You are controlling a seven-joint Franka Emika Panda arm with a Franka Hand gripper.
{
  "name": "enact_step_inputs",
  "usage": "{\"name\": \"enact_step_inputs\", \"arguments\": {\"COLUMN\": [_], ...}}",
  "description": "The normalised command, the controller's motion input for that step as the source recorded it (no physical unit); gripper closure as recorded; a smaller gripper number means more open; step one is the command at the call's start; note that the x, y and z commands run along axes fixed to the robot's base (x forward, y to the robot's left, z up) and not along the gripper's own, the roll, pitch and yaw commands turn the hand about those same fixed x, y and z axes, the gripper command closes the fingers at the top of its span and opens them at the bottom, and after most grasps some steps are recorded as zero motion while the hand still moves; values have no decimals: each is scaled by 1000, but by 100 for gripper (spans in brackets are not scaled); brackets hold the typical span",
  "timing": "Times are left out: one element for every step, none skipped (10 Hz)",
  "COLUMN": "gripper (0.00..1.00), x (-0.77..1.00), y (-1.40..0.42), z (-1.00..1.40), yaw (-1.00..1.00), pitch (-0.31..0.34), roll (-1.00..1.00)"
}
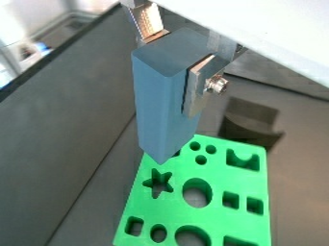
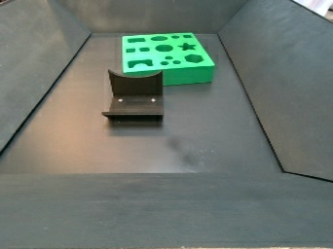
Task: Pick up the rectangle object. Move up. Move to above the board. Insert the rectangle object.
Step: Insert the rectangle object.
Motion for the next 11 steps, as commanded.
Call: {"name": "enact_step_inputs", "arguments": {"gripper": [100,100,100,100,100,100,100,100,100,100,100], "x": [0,0,0,0,0,0,0,0,0,0,0], "y": [-3,-3,-3,0,-3,0,0,0,-3,0,0], "z": [-134,-137,-134,-137,-137,-137,-140,-140,-143,-140,-137], "yaw": [-1000,-1000,-1000,-1000,-1000,-1000,-1000,-1000,-1000,-1000,-1000], "pitch": [-64,-66,-67,-66,-66,-66,-64,-66,-66,-66,-66], "roll": [-51,-50,-50,-50,-50,-50,-51,-51,-47,-51,-50]}}
